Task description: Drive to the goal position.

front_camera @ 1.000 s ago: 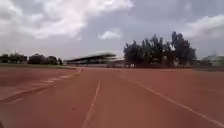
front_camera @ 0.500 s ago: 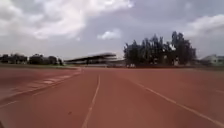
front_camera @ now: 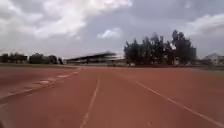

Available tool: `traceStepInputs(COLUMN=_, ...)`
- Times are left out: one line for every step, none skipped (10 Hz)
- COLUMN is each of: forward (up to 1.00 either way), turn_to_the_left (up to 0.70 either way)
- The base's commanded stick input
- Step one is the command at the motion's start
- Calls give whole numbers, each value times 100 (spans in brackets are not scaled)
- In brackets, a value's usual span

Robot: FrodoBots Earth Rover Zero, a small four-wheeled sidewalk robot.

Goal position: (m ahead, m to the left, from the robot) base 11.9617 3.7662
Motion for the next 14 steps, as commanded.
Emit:
traceStepInputs(forward=45, turn_to_the_left=0)
traceStepInputs(forward=45, turn_to_the_left=0)
traceStepInputs(forward=45, turn_to_the_left=0)
traceStepInputs(forward=45, turn_to_the_left=0)
traceStepInputs(forward=45, turn_to_the_left=0)
traceStepInputs(forward=45, turn_to_the_left=0)
traceStepInputs(forward=45, turn_to_the_left=0)
traceStepInputs(forward=45, turn_to_the_left=0)
traceStepInputs(forward=45, turn_to_the_left=0)
traceStepInputs(forward=45, turn_to_the_left=0)
traceStepInputs(forward=45, turn_to_the_left=0)
traceStepInputs(forward=45, turn_to_the_left=0)
traceStepInputs(forward=45, turn_to_the_left=0)
traceStepInputs(forward=45, turn_to_the_left=0)
